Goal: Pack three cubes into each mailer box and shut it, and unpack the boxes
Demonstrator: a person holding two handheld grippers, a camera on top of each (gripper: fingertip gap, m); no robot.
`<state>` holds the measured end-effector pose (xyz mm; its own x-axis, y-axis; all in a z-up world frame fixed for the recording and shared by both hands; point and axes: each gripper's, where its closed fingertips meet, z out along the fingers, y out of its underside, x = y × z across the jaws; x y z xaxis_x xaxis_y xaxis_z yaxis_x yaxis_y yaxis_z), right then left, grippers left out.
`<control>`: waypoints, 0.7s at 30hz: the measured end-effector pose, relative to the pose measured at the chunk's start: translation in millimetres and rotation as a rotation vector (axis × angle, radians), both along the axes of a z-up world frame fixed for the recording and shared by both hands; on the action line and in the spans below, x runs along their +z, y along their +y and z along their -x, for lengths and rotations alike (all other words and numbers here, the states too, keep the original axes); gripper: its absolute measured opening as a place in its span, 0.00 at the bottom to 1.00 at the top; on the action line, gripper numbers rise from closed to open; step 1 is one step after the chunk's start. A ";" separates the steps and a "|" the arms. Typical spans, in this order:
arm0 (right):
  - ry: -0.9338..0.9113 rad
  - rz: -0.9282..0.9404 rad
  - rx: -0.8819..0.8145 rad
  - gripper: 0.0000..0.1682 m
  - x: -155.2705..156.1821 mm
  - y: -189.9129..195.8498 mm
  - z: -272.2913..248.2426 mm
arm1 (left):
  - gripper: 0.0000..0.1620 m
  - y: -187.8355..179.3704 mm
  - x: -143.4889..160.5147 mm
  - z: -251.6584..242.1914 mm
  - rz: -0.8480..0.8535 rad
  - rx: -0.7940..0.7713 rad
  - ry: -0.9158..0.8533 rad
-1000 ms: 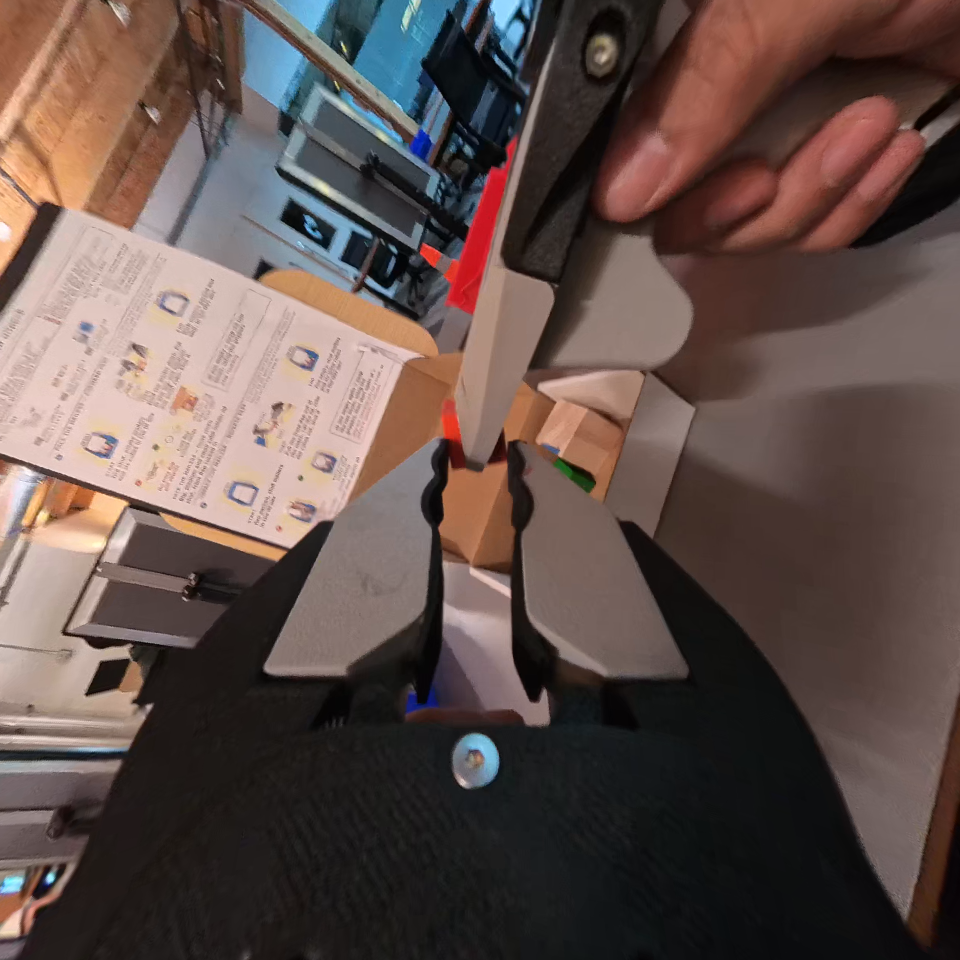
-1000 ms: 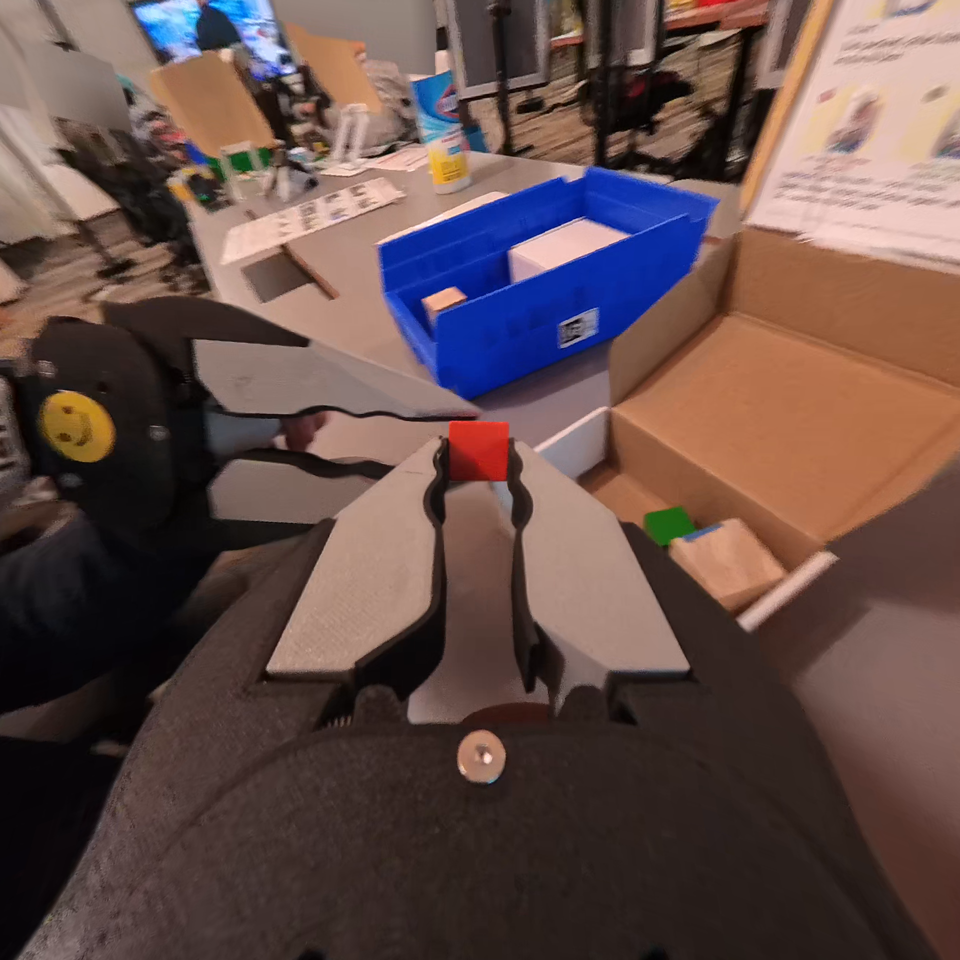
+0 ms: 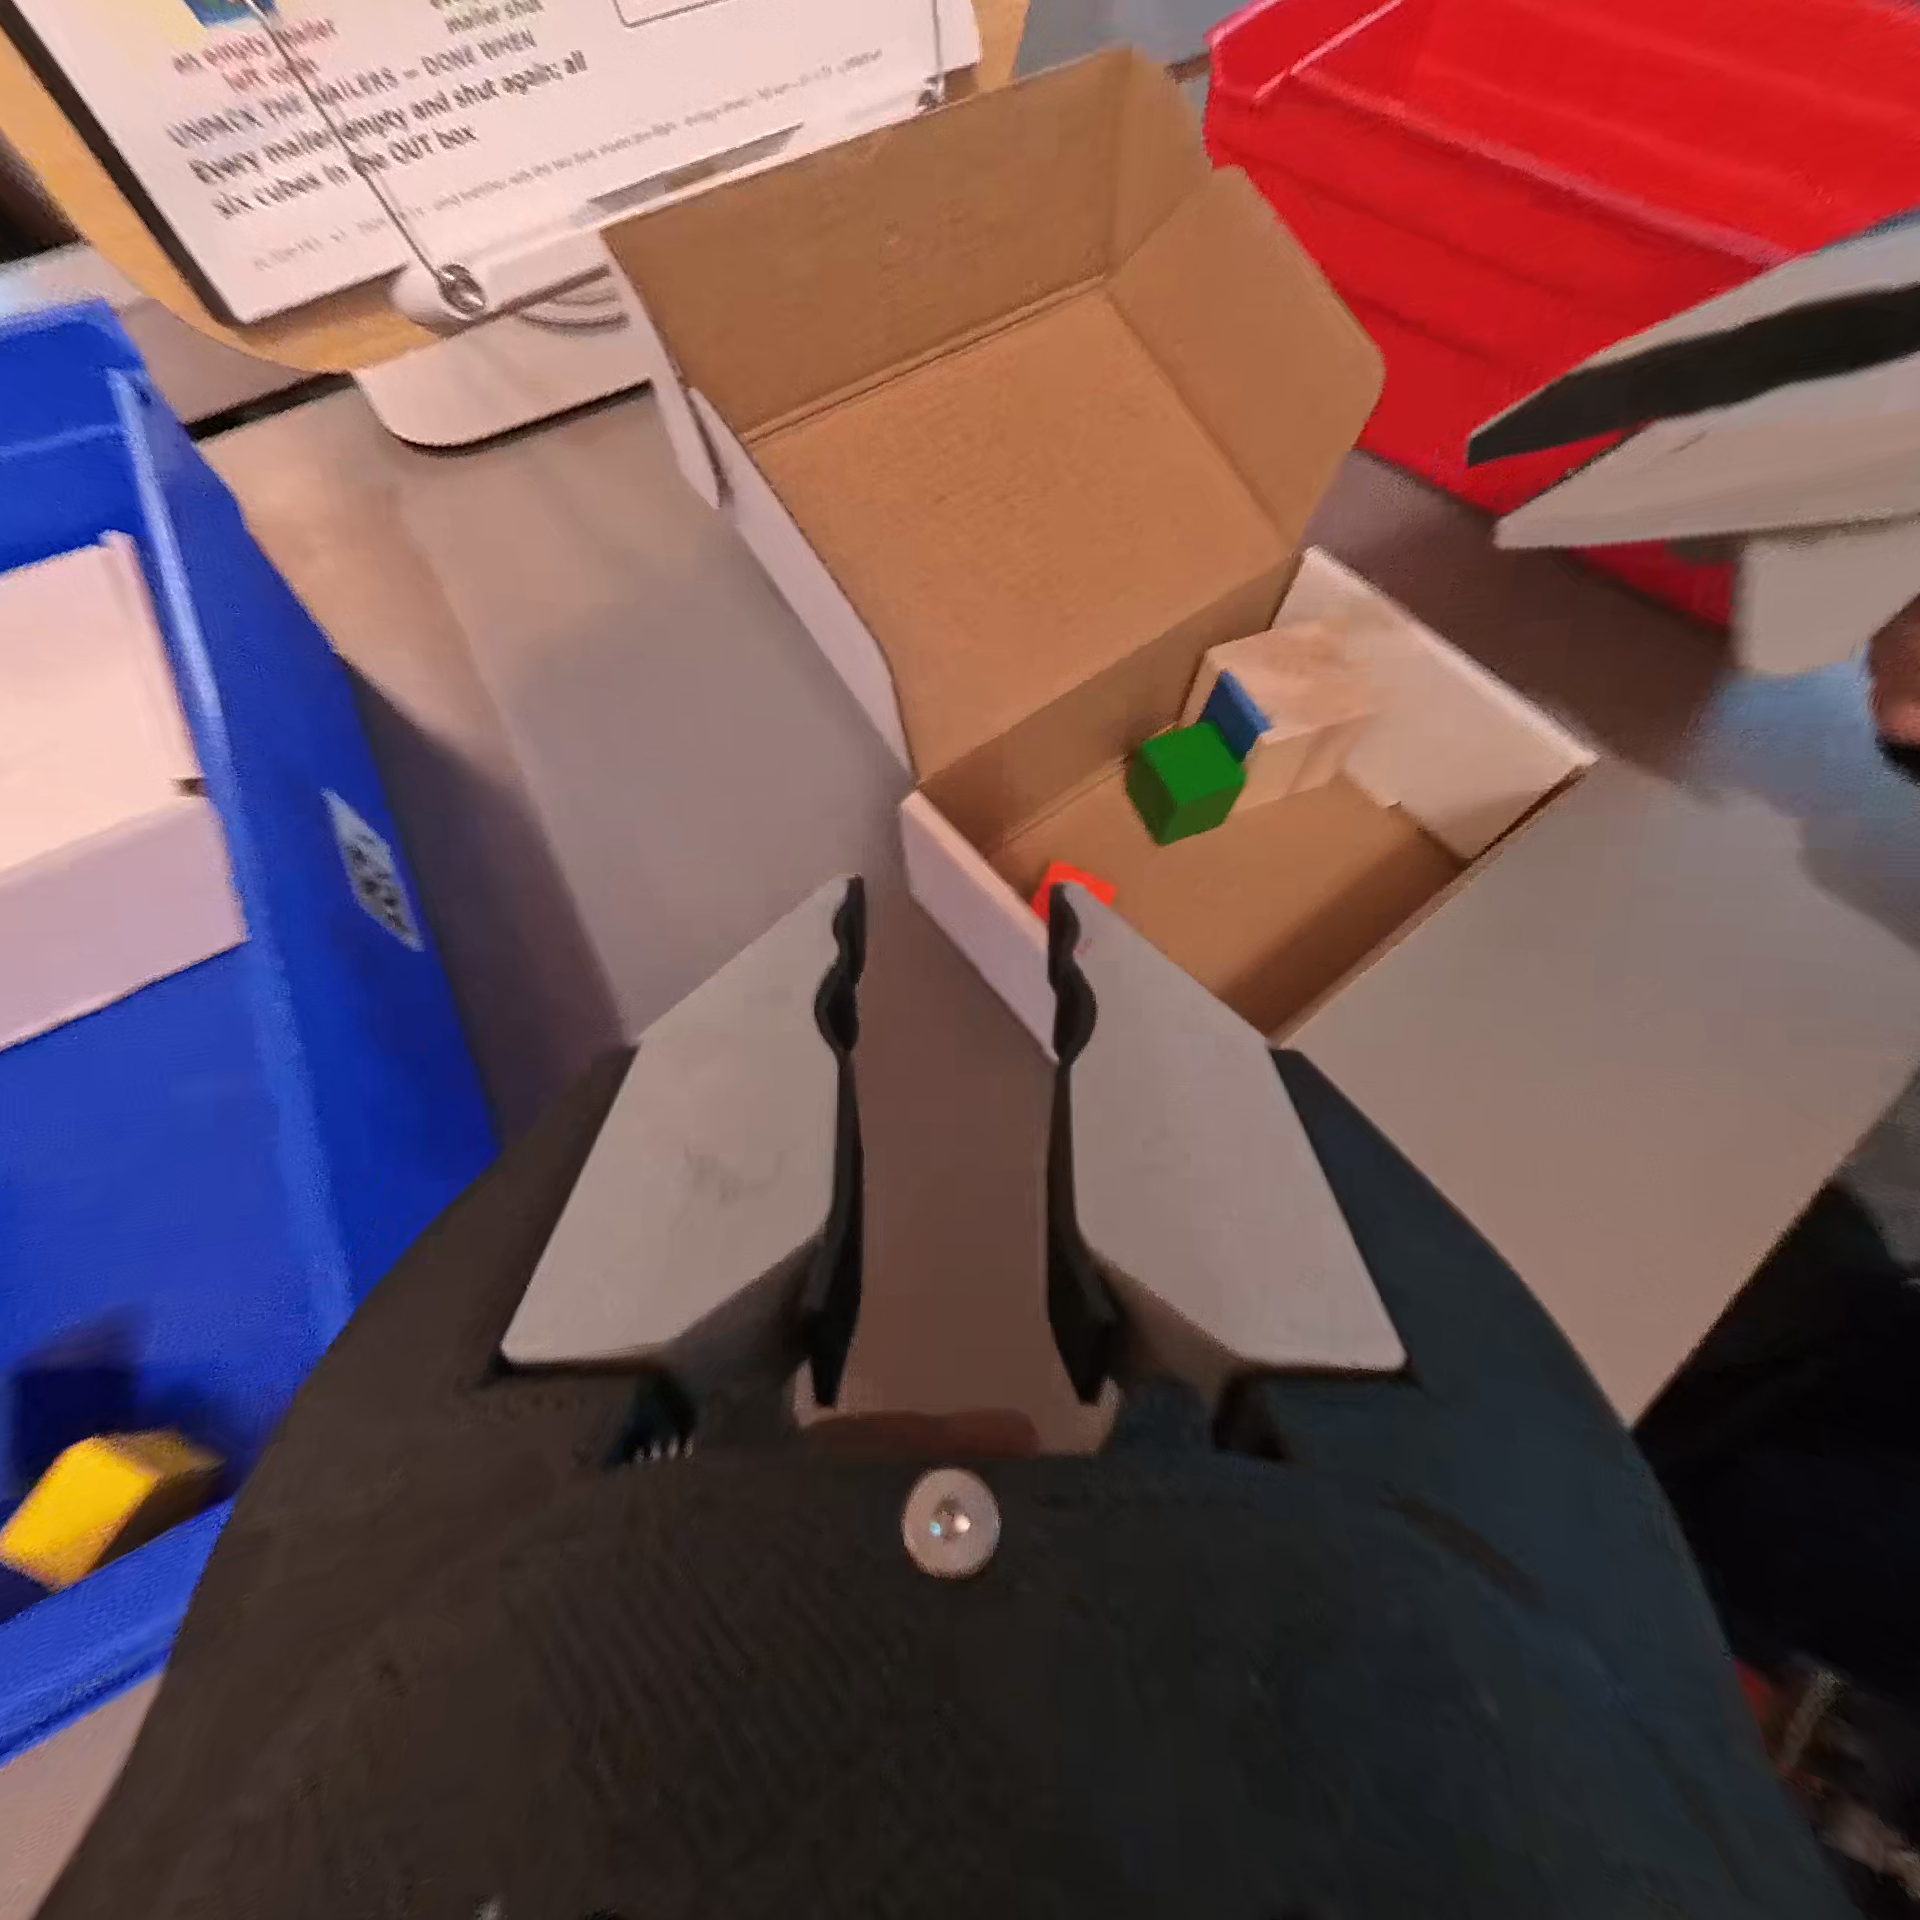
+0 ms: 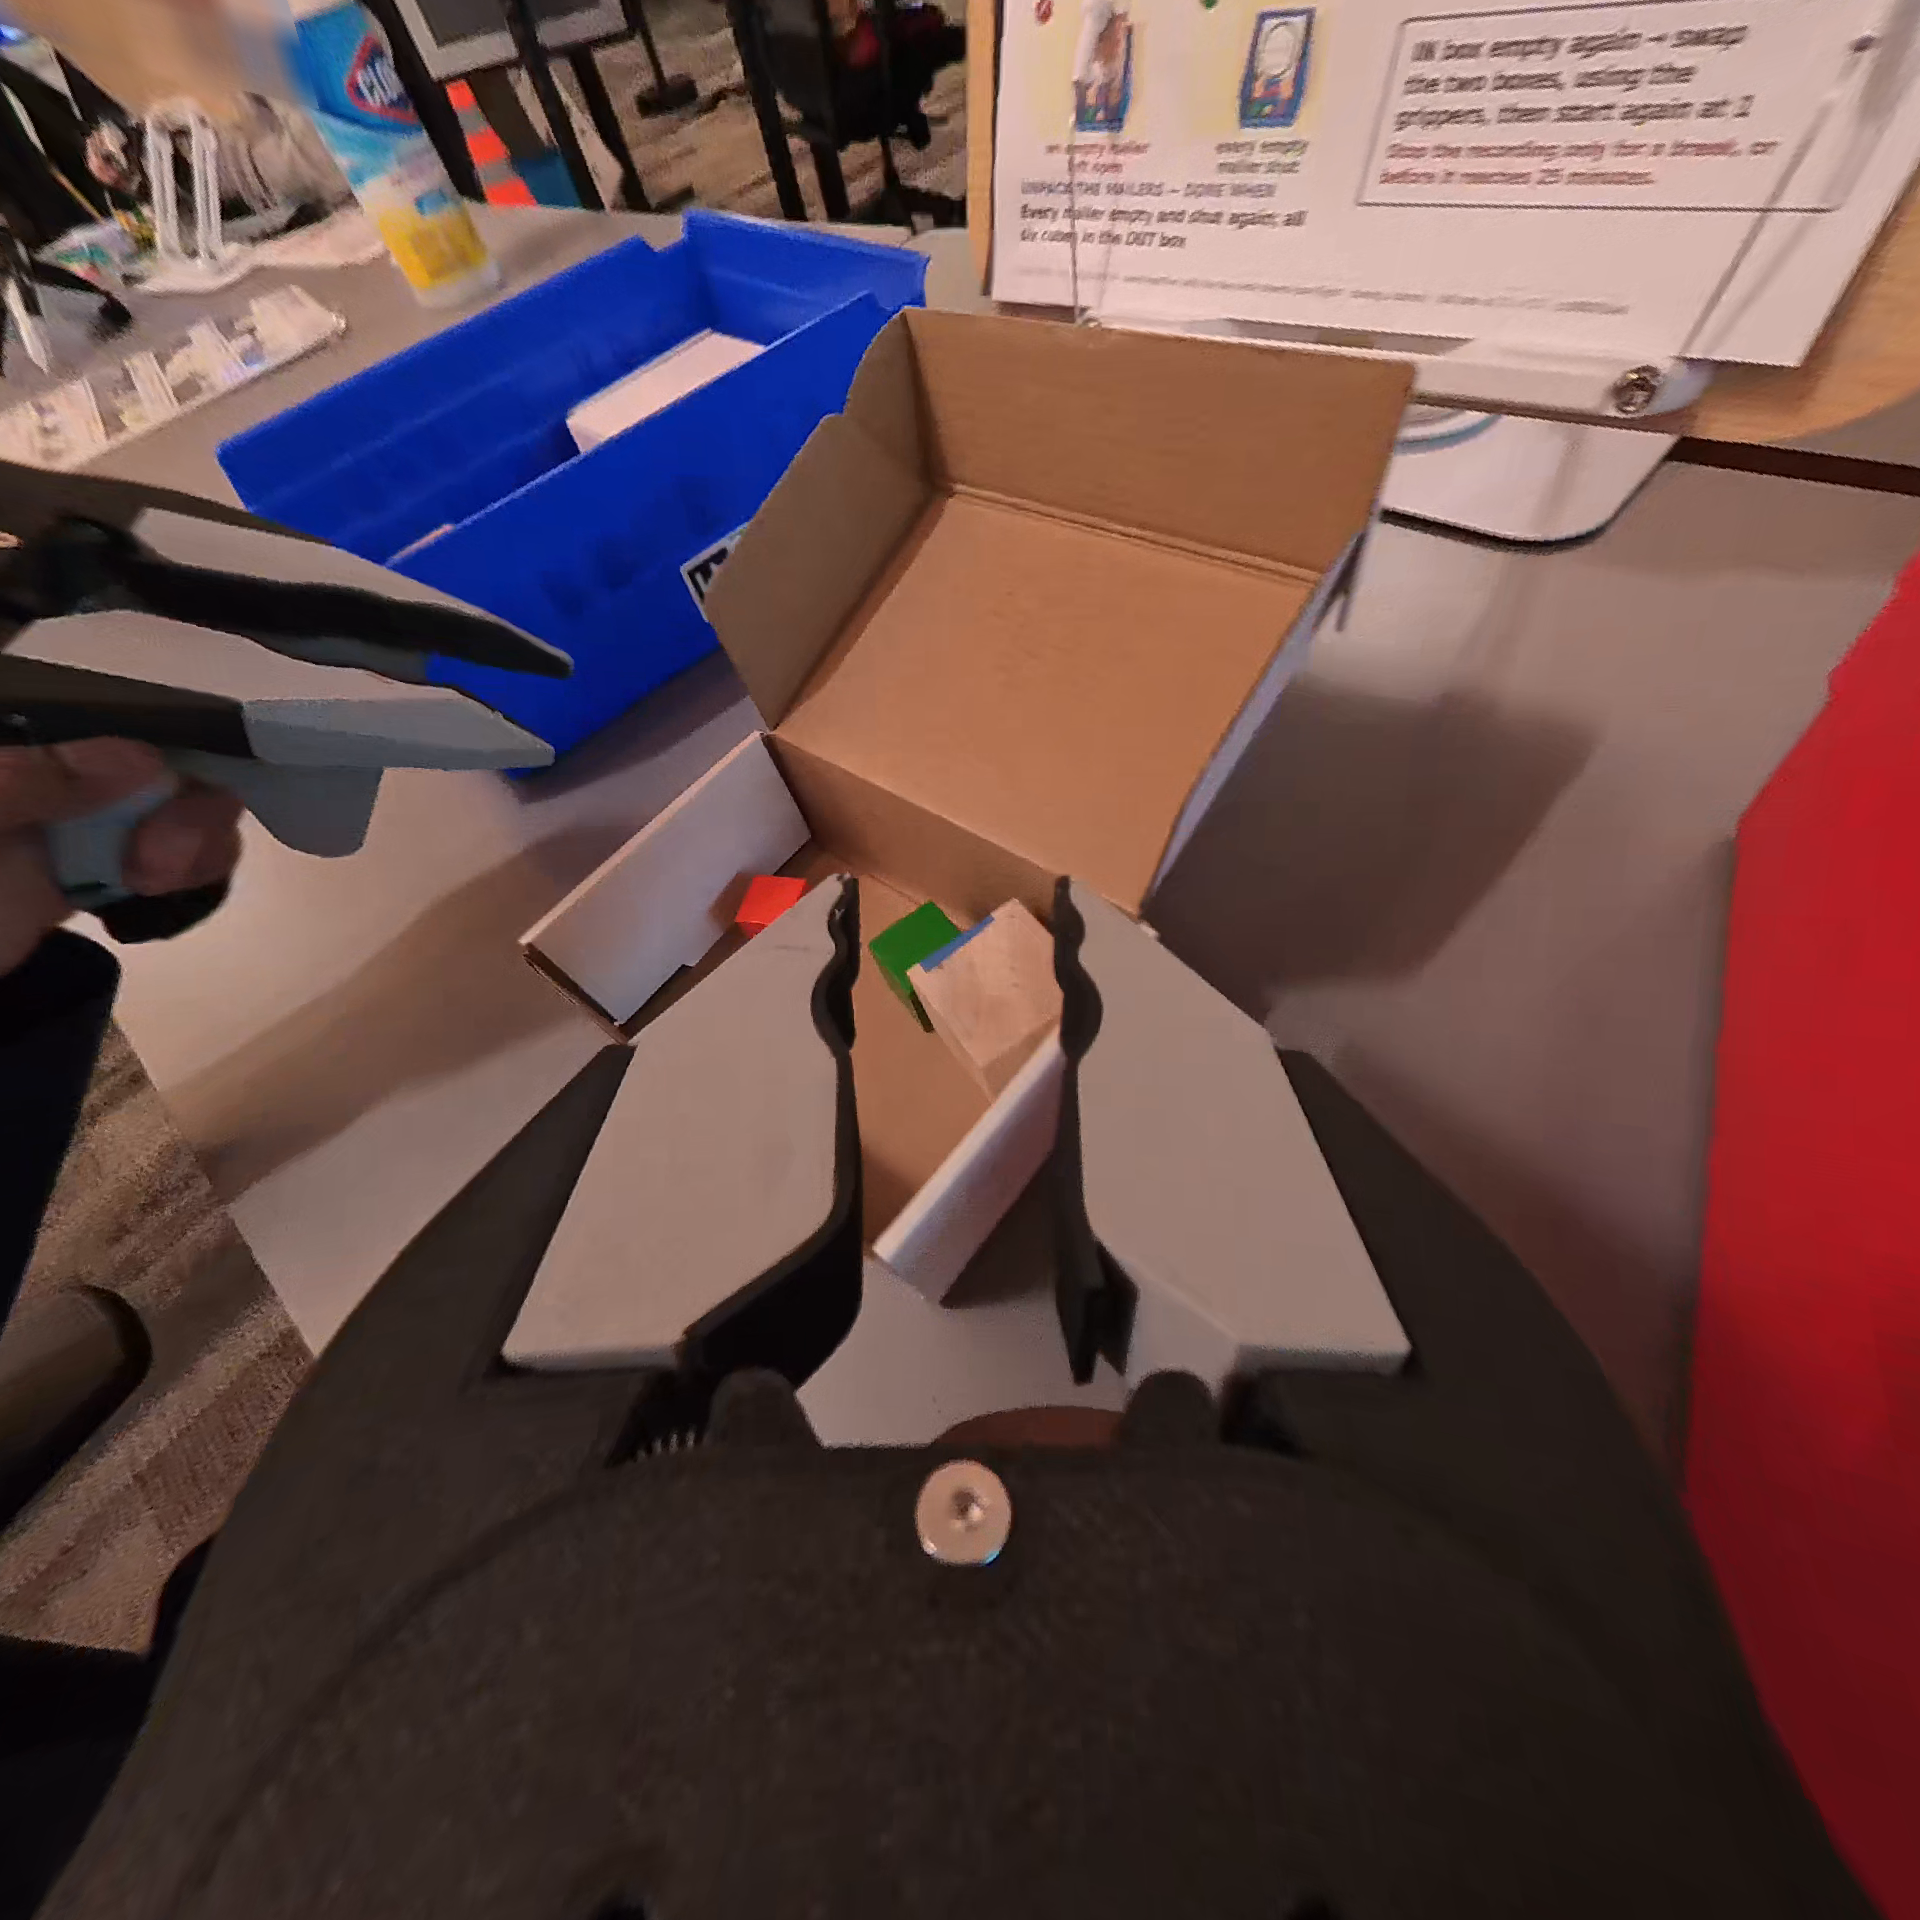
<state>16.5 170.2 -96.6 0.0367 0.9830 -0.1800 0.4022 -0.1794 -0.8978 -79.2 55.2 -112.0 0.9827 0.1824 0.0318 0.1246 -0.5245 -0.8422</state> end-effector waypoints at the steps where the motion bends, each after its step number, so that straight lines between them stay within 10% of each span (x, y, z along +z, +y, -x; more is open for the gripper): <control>1: 0.010 0.011 -0.006 0.21 0.2 3.4 -4.8 | 0.23 2.9 -1.4 -1.7 -0.017 -0.006 -0.050; 21: 0.006 -0.040 0.162 0.29 21.9 -33.5 -43.9 | 0.42 -23.5 35.7 -1.0 -0.143 0.027 -0.082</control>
<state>60.4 136.7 -74.7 -0.1235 0.9824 -0.1400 0.4176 -0.0765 -0.9054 -78.2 31.6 -76.3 0.9707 0.1963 0.1389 0.2080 -0.3954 -0.8947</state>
